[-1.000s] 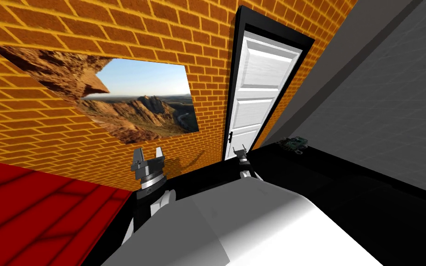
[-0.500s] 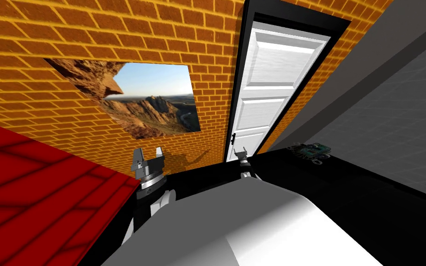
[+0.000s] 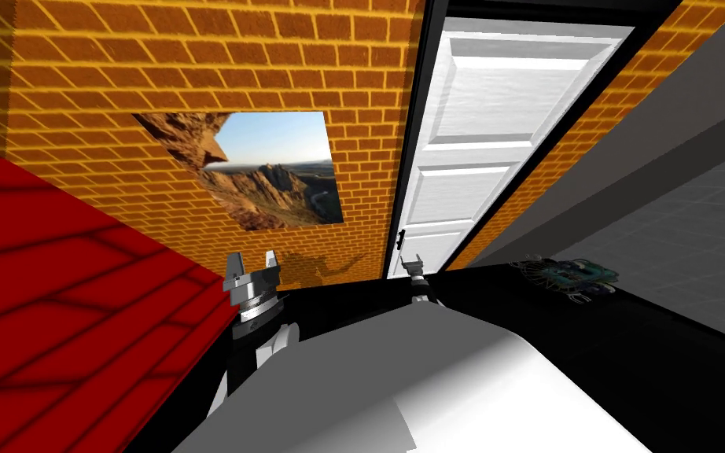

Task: Pull the door open

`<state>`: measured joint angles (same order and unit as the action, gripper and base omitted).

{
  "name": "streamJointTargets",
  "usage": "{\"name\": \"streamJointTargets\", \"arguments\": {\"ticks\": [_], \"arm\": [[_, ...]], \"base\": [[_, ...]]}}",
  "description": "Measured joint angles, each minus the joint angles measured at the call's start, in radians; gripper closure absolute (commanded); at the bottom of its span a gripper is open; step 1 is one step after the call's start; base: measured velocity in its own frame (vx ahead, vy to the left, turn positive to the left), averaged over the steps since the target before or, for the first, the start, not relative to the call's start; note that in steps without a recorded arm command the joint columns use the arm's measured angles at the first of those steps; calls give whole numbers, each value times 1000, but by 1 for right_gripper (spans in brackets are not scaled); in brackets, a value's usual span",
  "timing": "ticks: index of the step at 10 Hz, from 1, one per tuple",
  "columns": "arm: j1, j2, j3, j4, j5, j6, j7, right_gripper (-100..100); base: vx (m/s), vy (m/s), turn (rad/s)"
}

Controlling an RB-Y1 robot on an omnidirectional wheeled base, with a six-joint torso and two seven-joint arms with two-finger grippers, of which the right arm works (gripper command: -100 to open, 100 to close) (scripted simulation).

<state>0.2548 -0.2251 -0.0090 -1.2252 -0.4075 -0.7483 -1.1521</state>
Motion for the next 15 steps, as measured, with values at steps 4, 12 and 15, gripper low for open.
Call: {"name": "streamJointTargets", "arguments": {"ticks": [4, 12, 15], "arm": [[-27, -13, 0, 101, -35, -23, -87, -100], [-48, -34, -2, 234, -98, -47, -234, -100], [-61, -40, -3, 289, -122, -54, -289, -100]], "base": [[6, -100, 183], [-11, -95, 181], [-11, -96, 172]]}}
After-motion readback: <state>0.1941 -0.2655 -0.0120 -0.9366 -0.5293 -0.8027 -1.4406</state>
